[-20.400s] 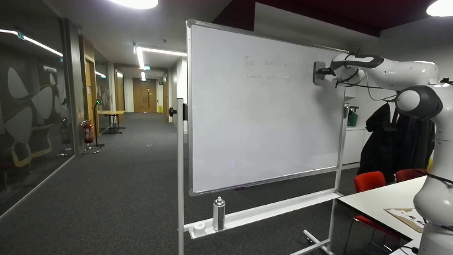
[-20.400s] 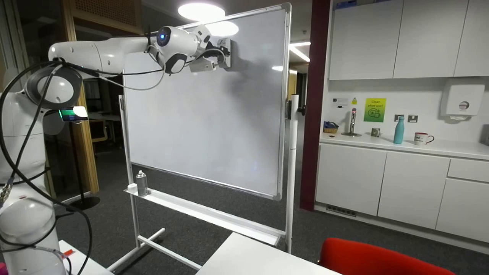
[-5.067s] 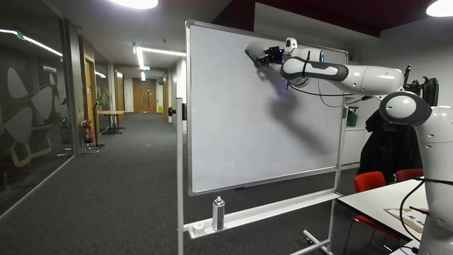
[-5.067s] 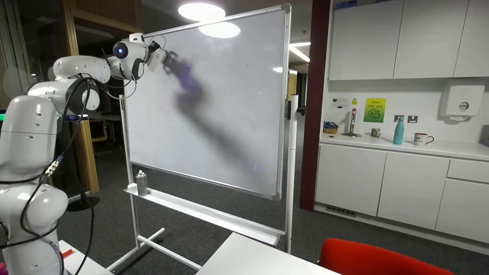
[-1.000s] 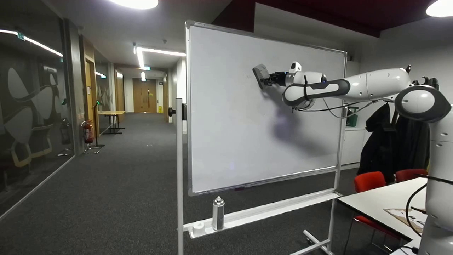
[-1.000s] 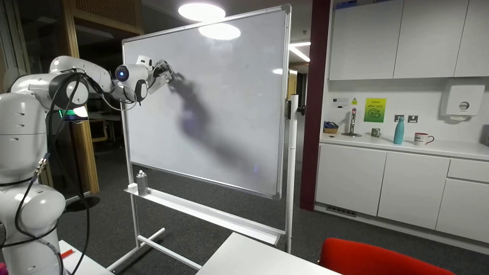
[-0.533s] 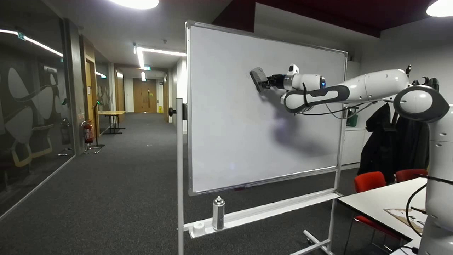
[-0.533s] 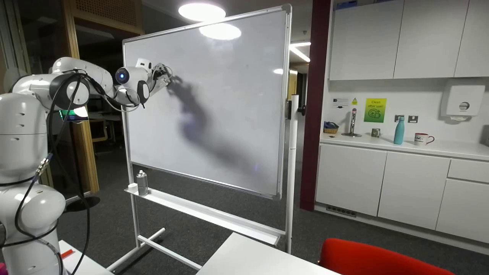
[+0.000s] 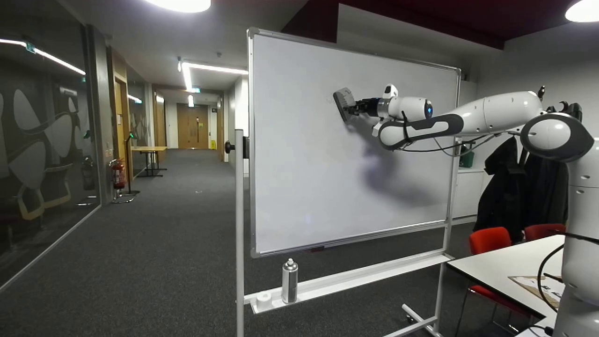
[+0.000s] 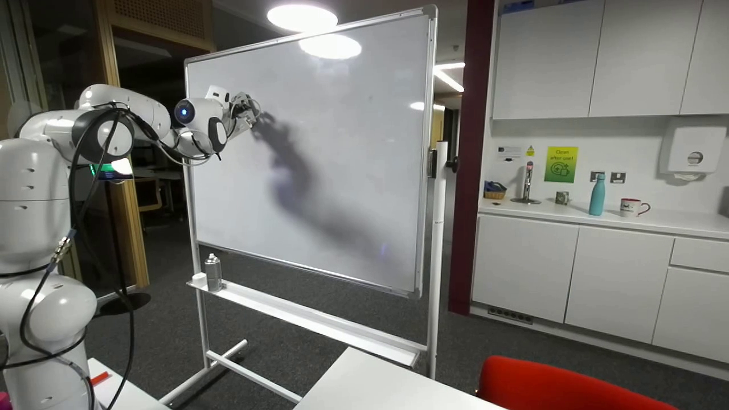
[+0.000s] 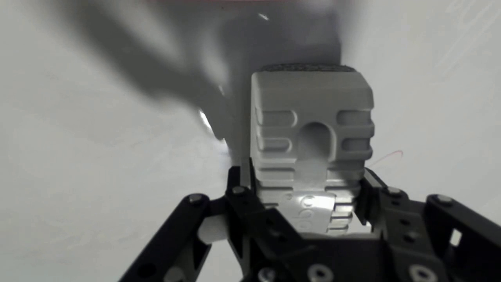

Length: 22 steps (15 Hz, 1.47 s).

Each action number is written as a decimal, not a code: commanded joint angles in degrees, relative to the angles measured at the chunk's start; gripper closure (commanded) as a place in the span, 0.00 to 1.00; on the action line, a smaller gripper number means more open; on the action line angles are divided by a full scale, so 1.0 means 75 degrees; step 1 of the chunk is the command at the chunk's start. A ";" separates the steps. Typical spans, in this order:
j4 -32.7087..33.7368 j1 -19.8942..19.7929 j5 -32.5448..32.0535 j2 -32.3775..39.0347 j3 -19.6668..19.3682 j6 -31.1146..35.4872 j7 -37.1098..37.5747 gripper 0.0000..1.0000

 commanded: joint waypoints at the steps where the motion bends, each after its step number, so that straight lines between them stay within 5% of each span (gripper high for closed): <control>1: 0.0381 -0.0645 -0.0187 0.0183 0.0026 0.0000 0.0589 0.65; 10: 0.0421 -0.1510 -0.0265 -0.0179 -0.0145 -0.0001 0.1838 0.65; 11: 0.0091 -0.0873 -0.0076 -0.0462 -0.0301 -0.0029 0.1495 0.65; 12: 0.0082 -0.0876 -0.0088 -0.0492 -0.0319 -0.0032 0.1523 0.40; 16: 0.0051 -0.0787 -0.0087 -0.0522 -0.0360 -0.0040 0.1521 0.40; 17: 0.0051 -0.0787 -0.0087 -0.0522 -0.0360 -0.0040 0.1521 0.65; 19: 0.0473 -0.0977 -0.0237 -0.0259 -0.0085 -0.0011 0.1555 0.65; 22: 0.0794 -0.0816 -0.0044 -0.0068 -0.0455 -0.0040 0.1538 0.65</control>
